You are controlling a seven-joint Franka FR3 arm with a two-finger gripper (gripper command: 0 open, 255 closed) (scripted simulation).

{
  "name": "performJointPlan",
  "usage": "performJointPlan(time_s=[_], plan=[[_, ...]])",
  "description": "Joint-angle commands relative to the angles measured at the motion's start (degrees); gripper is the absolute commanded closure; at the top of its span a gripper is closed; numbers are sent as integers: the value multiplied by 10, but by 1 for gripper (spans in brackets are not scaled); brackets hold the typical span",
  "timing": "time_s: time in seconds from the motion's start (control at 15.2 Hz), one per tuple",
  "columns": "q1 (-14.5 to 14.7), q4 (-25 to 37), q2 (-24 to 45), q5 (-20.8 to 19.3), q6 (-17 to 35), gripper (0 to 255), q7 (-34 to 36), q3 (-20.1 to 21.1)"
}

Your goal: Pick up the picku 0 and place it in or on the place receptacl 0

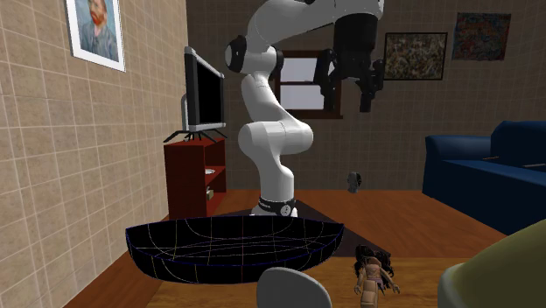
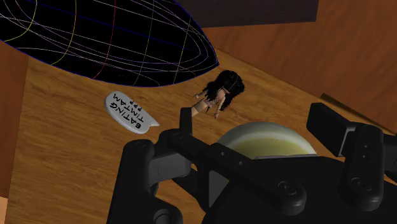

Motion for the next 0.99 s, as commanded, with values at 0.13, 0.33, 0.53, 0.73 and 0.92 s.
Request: performJointPlan(time_s=[0.13, 0.33, 0.53, 0.73, 0.92], plan=[[2, -45, -30, -15, 42, 0, -57, -37], [3, -101, -60, -39, 107, 0, -144, -98], [5, -143, -71, -62, 174, 0, -235, -168], [12, -168, -59, -82, 244, 0, -330, -246], [35, -176, -26, -91, 314, 0, -430, -333]])
